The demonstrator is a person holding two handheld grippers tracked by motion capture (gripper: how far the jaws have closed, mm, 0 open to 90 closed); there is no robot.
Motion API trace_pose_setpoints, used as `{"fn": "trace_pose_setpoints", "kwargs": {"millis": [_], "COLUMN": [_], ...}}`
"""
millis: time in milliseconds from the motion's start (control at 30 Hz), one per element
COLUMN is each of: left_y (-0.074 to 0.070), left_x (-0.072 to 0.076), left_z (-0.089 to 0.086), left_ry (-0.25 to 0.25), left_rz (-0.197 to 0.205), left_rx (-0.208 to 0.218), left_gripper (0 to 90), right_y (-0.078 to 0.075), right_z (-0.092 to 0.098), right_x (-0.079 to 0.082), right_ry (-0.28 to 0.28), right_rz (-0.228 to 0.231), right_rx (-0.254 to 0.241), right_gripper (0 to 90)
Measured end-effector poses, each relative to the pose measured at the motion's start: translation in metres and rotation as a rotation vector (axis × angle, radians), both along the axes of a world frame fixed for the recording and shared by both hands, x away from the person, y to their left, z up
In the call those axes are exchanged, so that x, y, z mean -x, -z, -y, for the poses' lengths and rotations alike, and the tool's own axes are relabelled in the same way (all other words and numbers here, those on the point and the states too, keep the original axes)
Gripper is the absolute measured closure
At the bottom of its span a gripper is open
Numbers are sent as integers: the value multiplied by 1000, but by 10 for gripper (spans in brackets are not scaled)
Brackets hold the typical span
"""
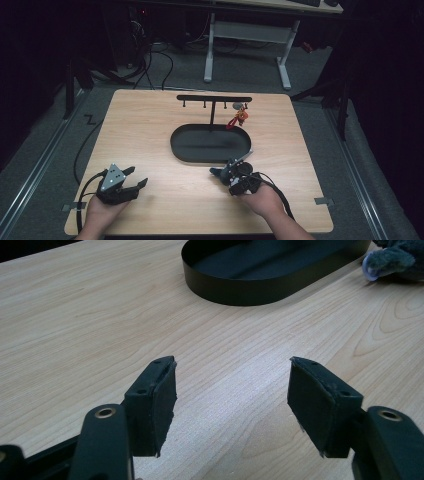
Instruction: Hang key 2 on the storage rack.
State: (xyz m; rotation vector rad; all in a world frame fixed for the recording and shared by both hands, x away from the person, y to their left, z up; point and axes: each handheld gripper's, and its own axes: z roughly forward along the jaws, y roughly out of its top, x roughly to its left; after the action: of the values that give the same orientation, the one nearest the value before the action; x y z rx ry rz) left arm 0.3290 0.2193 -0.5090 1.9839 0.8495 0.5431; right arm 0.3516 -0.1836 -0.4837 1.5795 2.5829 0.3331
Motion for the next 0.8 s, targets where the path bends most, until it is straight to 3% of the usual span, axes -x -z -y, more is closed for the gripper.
{"fn": "trace_pose_setpoints", "kwargs": {"millis": [167,367,800], "left_y": [0,0,0], "left_x": [0,0,-1], "left_z": [0,0,0], "left_ry": [3,3,6], "left_rz": [-2,-2,0], "left_rx": [1,2,3], "left_gripper": [366,366,365], "right_y": [-13,-26,-59], "right_z": [3,7,10], "right_x": [2,1,-7], "right_ry": [34,12,34], "right_rz": [-2,17,41], "right_rx": [-13,-29,-29], "right_gripper": [481,483,486]}}
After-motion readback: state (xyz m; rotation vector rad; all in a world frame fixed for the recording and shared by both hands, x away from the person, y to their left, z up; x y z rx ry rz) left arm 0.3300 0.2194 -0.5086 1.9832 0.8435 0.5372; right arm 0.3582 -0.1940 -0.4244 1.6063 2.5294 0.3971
